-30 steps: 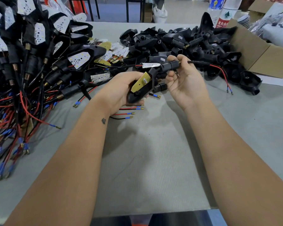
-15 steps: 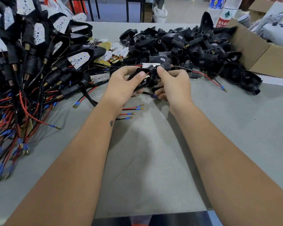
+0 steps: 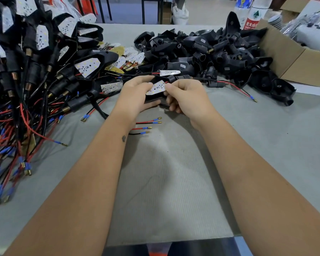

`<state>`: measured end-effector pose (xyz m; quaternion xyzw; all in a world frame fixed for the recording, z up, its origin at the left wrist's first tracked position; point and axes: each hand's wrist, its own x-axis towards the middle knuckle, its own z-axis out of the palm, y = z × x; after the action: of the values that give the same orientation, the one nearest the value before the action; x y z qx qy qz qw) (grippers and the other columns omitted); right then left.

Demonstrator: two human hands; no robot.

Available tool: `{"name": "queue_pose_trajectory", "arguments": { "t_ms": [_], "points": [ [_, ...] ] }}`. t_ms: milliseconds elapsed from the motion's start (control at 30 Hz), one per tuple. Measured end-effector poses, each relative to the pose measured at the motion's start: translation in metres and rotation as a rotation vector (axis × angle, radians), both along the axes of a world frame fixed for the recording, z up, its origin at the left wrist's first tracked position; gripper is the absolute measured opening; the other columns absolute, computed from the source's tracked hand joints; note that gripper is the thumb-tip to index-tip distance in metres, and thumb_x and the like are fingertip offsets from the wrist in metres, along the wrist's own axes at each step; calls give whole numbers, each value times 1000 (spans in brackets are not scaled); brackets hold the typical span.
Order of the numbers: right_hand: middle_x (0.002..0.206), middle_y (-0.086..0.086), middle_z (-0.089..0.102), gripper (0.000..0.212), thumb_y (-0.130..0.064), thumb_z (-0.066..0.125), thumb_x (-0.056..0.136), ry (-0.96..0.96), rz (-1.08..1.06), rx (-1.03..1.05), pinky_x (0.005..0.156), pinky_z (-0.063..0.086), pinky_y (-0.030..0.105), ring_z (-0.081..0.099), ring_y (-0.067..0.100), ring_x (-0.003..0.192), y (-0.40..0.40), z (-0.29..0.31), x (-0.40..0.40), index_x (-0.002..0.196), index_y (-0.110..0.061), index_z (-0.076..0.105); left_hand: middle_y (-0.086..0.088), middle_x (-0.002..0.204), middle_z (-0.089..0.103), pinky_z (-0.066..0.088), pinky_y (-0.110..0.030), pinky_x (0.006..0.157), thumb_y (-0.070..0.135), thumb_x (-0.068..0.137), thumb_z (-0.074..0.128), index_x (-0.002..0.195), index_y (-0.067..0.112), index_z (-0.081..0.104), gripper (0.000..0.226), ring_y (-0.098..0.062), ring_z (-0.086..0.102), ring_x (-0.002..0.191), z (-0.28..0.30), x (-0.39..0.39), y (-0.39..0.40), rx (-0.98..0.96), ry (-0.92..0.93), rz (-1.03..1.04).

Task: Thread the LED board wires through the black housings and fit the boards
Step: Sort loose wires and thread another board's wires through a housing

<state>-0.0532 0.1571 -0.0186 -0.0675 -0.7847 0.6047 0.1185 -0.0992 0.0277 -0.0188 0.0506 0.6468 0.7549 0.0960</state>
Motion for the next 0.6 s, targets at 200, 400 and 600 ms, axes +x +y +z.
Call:
{"name": "queue_pose_trajectory", "arguments": {
  "t_ms": [200, 400, 600],
  "points": [
    [61, 1, 53, 23, -20, 57, 97, 69, -75, 237, 57, 41, 26, 50, 16, 55, 1, -5, -5, 79, -7, 60, -1, 82, 66, 60, -28, 60, 1, 96, 50, 83, 19, 62, 26, -15, 67, 73, 3, 5, 1, -30, -20, -32],
    [56, -5, 45, 43, -41, 65, 89, 54, -188, 453, 55, 32, 32, 42, 12, 56, 3, -10, -6, 61, -18, 41, -5, 97, 65, 56, -23, 62, 11, 98, 55, 90, 18, 65, 14, -9, 68, 71, -1, 2, -3, -33, 15, -78],
    [51, -6, 42, 46, -44, 64, 86, 58, -242, 419, 55, 34, 31, 41, 11, 54, 3, -9, -5, 58, -18, 38, 1, 92, 67, 52, -15, 62, 2, 93, 62, 102, 19, 62, 19, -5, 66, 70, -5, 3, -4, -104, 131, -117]
  ]
}}
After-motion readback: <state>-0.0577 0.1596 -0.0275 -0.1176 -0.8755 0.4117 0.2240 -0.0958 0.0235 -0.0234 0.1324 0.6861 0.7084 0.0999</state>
